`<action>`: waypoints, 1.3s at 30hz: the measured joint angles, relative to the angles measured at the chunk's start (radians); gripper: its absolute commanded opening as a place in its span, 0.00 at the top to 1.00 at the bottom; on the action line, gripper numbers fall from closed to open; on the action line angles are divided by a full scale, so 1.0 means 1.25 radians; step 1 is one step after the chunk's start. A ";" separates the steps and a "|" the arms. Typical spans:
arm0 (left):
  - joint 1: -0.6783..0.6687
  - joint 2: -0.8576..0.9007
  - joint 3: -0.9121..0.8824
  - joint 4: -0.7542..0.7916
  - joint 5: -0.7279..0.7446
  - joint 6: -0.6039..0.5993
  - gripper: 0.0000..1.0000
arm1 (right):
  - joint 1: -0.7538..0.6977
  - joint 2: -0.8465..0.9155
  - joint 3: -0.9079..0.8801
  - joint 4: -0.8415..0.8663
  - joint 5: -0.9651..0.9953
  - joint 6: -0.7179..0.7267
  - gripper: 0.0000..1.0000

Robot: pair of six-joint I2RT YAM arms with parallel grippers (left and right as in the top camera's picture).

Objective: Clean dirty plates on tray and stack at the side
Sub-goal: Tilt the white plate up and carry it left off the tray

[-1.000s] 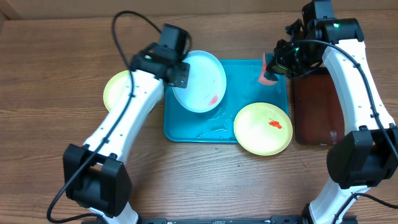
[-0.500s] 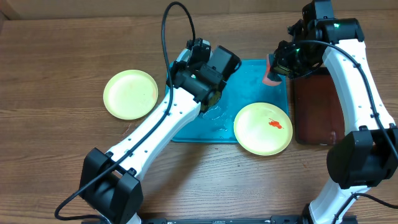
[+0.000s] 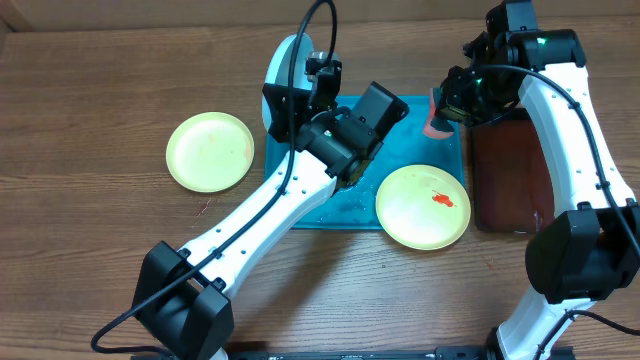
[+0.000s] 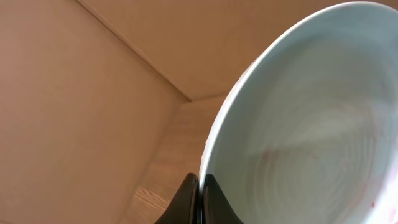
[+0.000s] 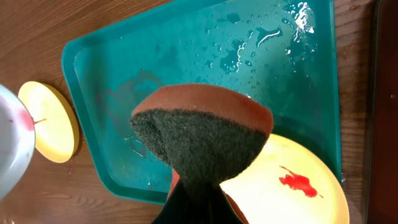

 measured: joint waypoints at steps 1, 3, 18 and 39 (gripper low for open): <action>-0.004 0.000 0.000 0.000 -0.007 0.000 0.96 | 0.000 0.000 0.000 0.000 0.000 0.000 0.96; -0.009 0.000 0.000 0.000 -0.015 0.000 0.96 | 0.000 0.000 0.000 0.000 0.000 0.000 0.96; -0.010 0.000 0.000 0.000 -0.015 0.000 0.96 | 0.000 0.000 0.000 -0.001 0.000 0.000 0.96; 0.358 -0.138 0.000 -0.175 0.771 -0.063 0.96 | 0.000 0.000 0.000 -0.022 0.026 0.000 0.96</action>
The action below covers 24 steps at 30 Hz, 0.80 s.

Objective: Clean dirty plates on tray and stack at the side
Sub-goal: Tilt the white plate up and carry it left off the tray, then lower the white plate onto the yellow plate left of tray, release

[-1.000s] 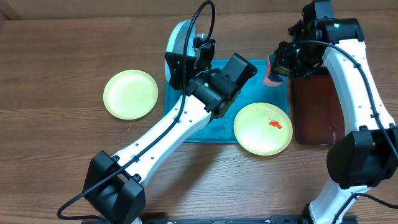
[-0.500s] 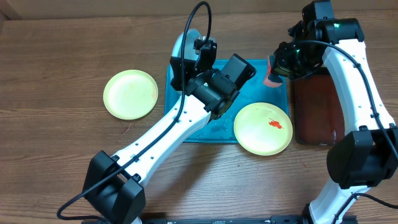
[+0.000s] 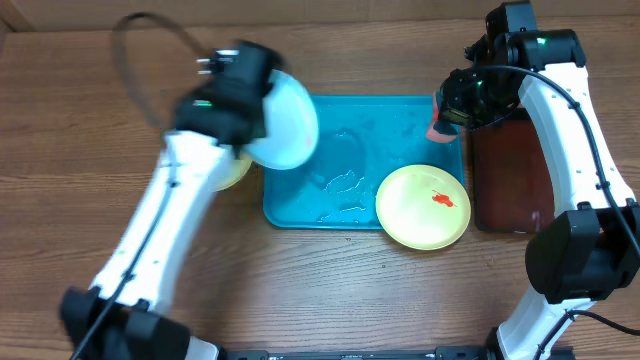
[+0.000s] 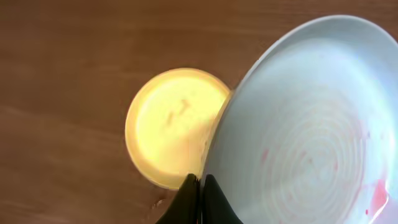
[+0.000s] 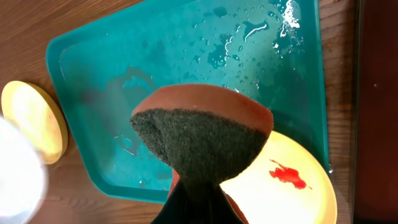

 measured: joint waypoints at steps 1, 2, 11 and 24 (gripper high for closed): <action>0.034 -0.008 0.000 -0.011 0.032 0.000 0.95 | 0.000 0.000 0.000 -0.001 -0.001 0.000 0.96; 0.076 -0.014 0.000 -0.022 0.070 0.002 0.95 | 0.000 0.000 0.000 -0.002 0.000 0.000 0.96; 0.361 -0.016 -0.153 0.071 0.276 0.024 0.96 | 0.000 0.000 0.000 -0.004 0.000 0.000 0.96; 0.444 -0.016 -0.449 0.414 0.346 0.023 0.96 | 0.000 0.000 0.000 -0.024 0.006 -0.001 0.96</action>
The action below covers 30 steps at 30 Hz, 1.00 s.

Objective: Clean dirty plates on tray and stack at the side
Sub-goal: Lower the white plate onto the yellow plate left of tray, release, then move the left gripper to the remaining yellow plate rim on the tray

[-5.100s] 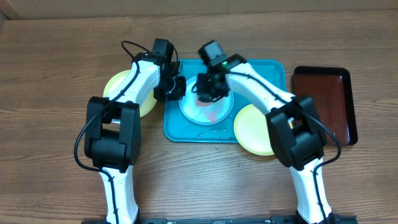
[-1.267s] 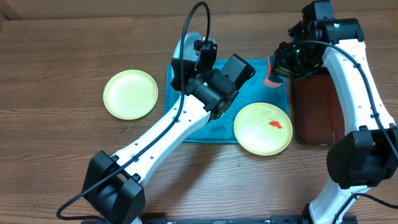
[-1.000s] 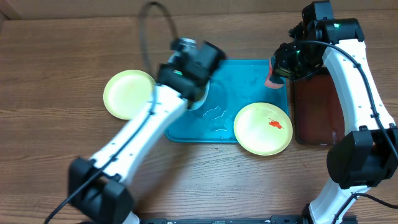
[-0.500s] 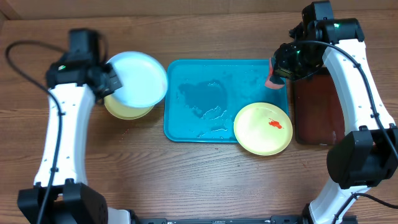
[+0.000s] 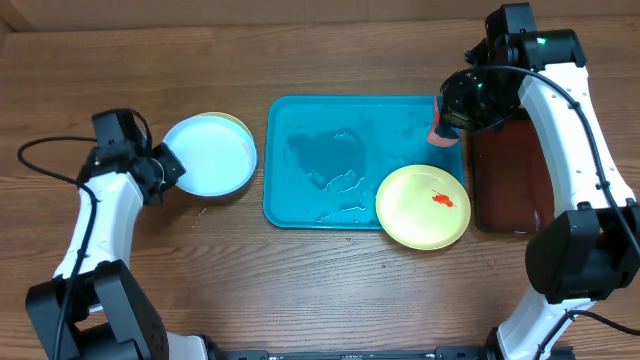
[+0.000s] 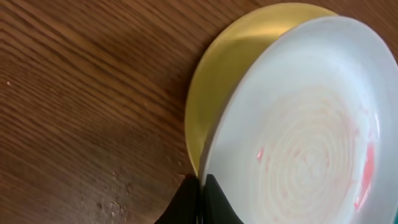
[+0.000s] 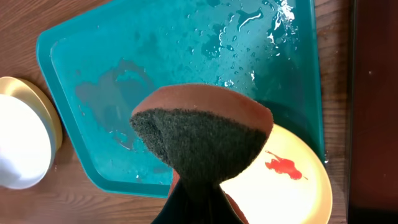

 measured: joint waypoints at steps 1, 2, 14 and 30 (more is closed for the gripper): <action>0.000 0.000 -0.014 0.025 -0.011 -0.002 0.96 | 0.000 0.000 0.000 0.000 0.000 0.000 0.96; 0.000 0.000 -0.027 0.048 -0.021 -0.003 0.96 | 0.000 0.000 0.000 0.000 0.000 0.000 0.96; 0.000 0.000 -0.090 0.152 -0.056 -0.040 0.80 | 0.000 0.000 0.000 -0.002 0.002 0.001 0.96; -0.060 0.000 0.065 0.024 0.069 0.056 0.59 | 0.000 0.000 0.000 -0.005 0.003 0.001 0.96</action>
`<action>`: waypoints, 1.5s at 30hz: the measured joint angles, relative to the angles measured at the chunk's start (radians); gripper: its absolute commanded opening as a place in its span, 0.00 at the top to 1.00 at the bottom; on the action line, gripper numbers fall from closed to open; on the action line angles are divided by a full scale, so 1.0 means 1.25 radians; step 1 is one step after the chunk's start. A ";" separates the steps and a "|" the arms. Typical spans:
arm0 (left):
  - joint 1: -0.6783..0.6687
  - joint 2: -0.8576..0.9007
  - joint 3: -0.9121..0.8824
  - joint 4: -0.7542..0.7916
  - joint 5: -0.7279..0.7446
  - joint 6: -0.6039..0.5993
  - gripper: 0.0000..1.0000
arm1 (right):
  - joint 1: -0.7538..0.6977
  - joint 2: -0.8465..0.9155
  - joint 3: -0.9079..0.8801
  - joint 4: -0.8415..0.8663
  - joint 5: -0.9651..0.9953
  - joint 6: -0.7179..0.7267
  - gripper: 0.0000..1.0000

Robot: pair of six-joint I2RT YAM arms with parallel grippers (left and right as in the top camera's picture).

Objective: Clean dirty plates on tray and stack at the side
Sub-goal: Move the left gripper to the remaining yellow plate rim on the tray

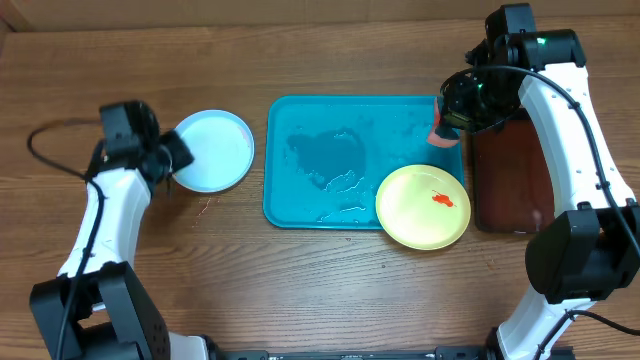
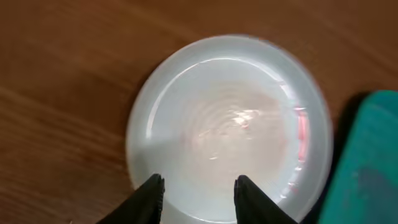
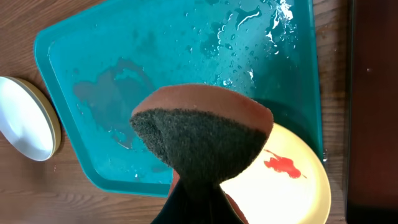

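Note:
A white plate [image 1: 211, 150] [image 2: 227, 124] lies left of the teal tray [image 1: 330, 190], stacked on a yellow plate whose rim shows in the right wrist view [image 3: 55, 130]. My left gripper [image 1: 172, 160] [image 2: 199, 190] stands open at the white plate's left edge, nothing between its fingers. A yellow plate with a red smear [image 1: 423, 206] [image 3: 292, 180] rests on the tray's front right corner. My right gripper [image 1: 440, 128] [image 3: 199, 199] is shut on a sponge [image 3: 202, 140], orange with a dark scouring face, above the tray's right edge.
The tray [image 3: 186, 68] is wet, with water drops and puddles. A dark brown board [image 1: 510, 170] lies right of the tray under my right arm. Bare wooden table [image 1: 300, 290] stretches in front.
My left gripper has opened and let go of the white plate, which now lies flat on the yellow plate left of the tray. My right gripper still holds the sponge in the same place.
My left gripper held the white plate up over the tray's back left while one yellow plate lay alone on the left. Then it carried the plate over that yellow plate, tilted onto it, and now the plate lies released there. My right gripper held the sponge throughout.

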 measured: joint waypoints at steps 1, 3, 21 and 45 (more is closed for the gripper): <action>-0.020 0.000 0.030 -0.018 0.004 0.009 0.59 | 0.000 0.000 0.000 0.000 0.000 -0.001 0.96; -0.061 0.000 0.075 -0.050 0.012 0.018 0.59 | 0.000 0.000 0.000 -0.003 0.000 0.000 0.96; -0.504 0.133 0.106 0.033 0.140 -0.050 0.53 | 0.000 0.000 0.000 -0.002 0.012 -0.001 0.96; -0.645 0.300 0.107 0.113 0.171 -0.162 0.51 | 0.000 0.000 0.000 -0.011 0.029 -0.017 0.96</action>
